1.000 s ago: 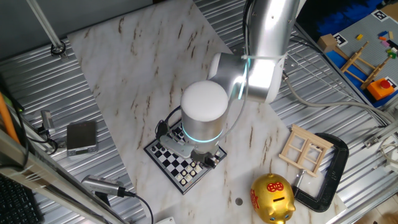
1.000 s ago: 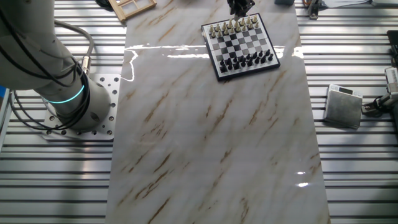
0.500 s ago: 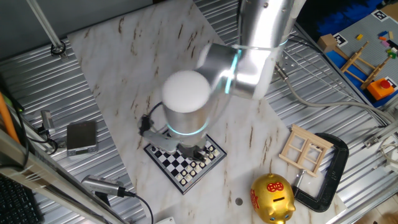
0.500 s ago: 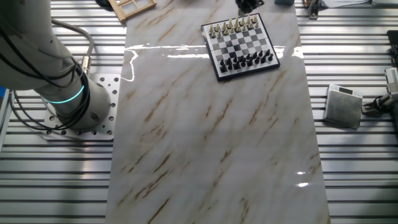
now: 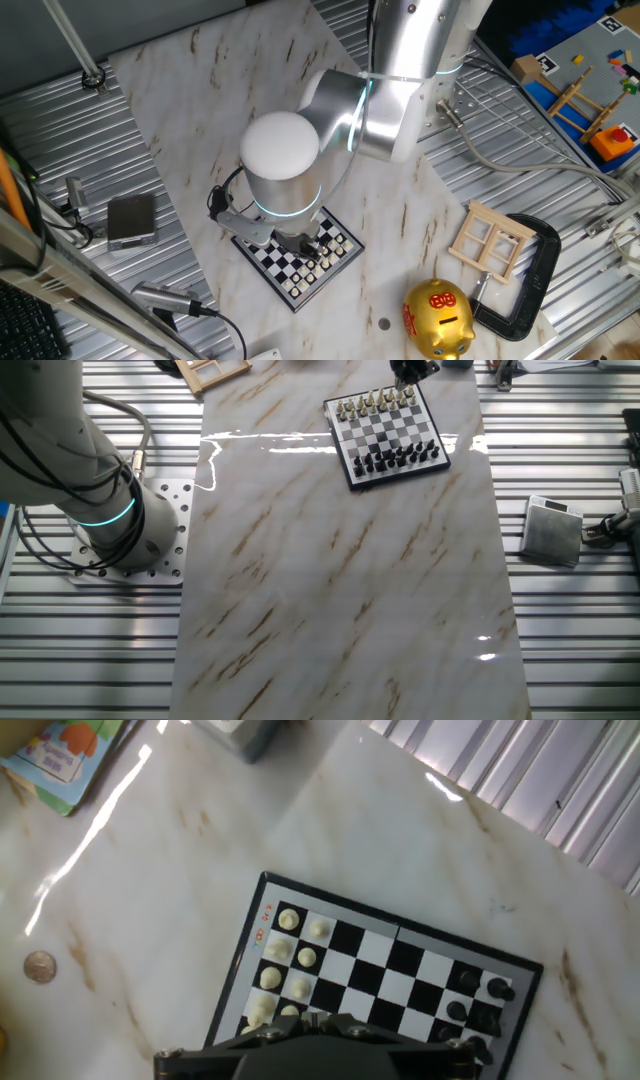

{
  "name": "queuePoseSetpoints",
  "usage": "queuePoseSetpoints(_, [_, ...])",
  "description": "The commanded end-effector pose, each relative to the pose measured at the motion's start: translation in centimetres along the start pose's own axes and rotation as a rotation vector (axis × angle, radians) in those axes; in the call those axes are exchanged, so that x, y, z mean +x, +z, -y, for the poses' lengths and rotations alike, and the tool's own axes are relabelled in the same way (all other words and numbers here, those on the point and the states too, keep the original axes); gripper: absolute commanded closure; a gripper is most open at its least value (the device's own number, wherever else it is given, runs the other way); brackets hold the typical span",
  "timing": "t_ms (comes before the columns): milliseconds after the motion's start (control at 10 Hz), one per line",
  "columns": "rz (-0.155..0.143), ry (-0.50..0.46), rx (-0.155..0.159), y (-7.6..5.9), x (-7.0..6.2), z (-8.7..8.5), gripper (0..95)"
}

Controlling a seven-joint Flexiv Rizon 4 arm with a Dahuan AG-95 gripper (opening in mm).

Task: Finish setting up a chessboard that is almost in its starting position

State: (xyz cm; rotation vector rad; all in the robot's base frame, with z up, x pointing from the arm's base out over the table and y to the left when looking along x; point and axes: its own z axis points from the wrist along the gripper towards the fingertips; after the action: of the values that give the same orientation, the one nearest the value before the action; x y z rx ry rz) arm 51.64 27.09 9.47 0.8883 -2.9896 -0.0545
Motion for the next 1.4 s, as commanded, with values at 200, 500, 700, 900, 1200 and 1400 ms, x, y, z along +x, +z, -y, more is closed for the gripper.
queuePoseSetpoints(200, [0.012,0.021,0.012,-0.1,0.1,-0.1,95.0])
queuePoseSetpoints(500, [0.011,-0.001,0.006,-0.8,0.8,0.7,95.0])
queuePoseSetpoints(700, [0.003,-0.059,0.005,-1.3,2.1,4.4,95.0])
queuePoseSetpoints(900, [0.003,-0.106,0.006,-0.9,3.3,7.1,95.0])
queuePoseSetpoints(1200, [0.001,-0.125,0.013,-0.4,3.4,8.2,95.0])
queuePoseSetpoints(1400, [-0.001,-0.135,-0.001,-0.6,3.4,8.0,95.0])
